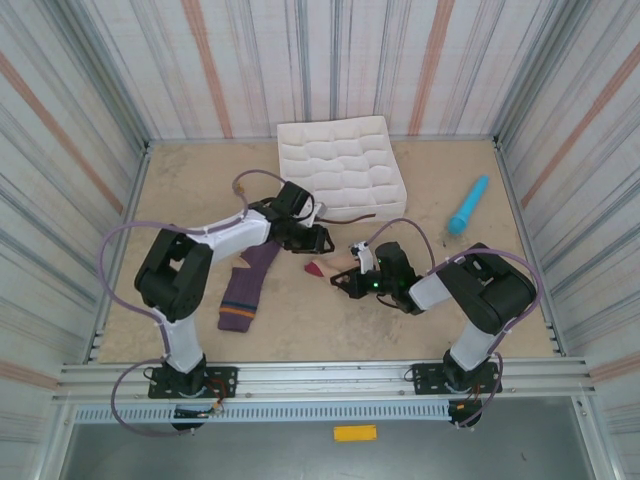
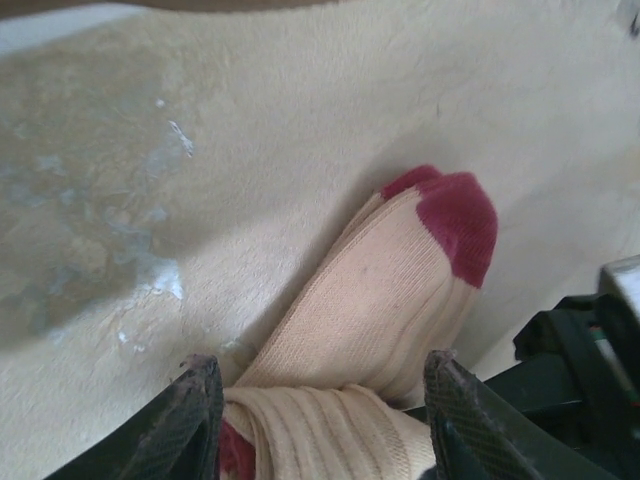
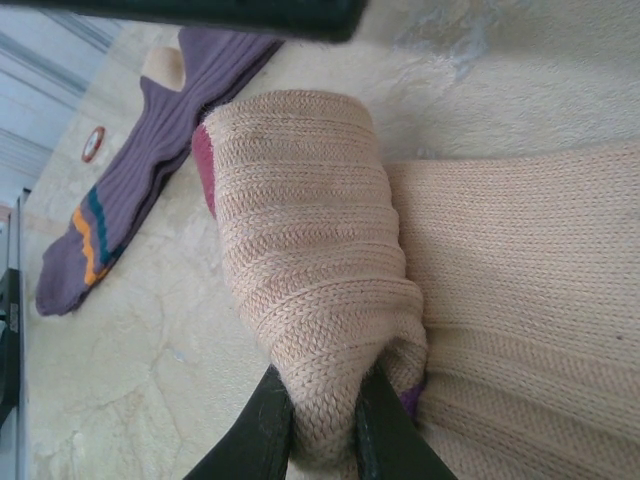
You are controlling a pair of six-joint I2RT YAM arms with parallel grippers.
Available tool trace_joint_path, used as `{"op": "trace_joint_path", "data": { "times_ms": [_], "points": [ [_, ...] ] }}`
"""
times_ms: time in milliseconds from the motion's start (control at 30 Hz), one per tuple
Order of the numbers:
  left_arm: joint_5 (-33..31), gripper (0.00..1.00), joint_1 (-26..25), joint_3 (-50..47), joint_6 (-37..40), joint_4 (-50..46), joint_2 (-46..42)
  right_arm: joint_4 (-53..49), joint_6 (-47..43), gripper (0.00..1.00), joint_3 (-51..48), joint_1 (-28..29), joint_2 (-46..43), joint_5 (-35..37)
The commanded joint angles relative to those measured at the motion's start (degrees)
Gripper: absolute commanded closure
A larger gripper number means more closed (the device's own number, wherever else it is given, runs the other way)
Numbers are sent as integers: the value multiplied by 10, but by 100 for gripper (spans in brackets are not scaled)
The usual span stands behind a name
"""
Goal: Roll the socks
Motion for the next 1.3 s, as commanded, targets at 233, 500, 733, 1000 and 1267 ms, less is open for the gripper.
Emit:
{"op": "trace_joint_path", "data": {
  "times_ms": [233, 500, 733, 1000, 1267],
  "points": [
    [100, 42, 5, 47, 97, -36, 91, -95, 0, 100, -30, 5, 28, 9],
    [116, 47, -12, 64, 97, -42, 140, -102, -21, 100, -25, 26, 25, 29],
    [23, 44, -27, 8, 67, -13, 110, -137, -47, 100, -16, 50, 2, 70],
    [-32, 40, -2, -40, 41, 17, 26, -155, -55, 100, -11, 64, -1, 88],
    [11, 36, -8, -42, 68, 23, -3, -151, -59, 100, -14, 78, 8, 107]
  ]
}}
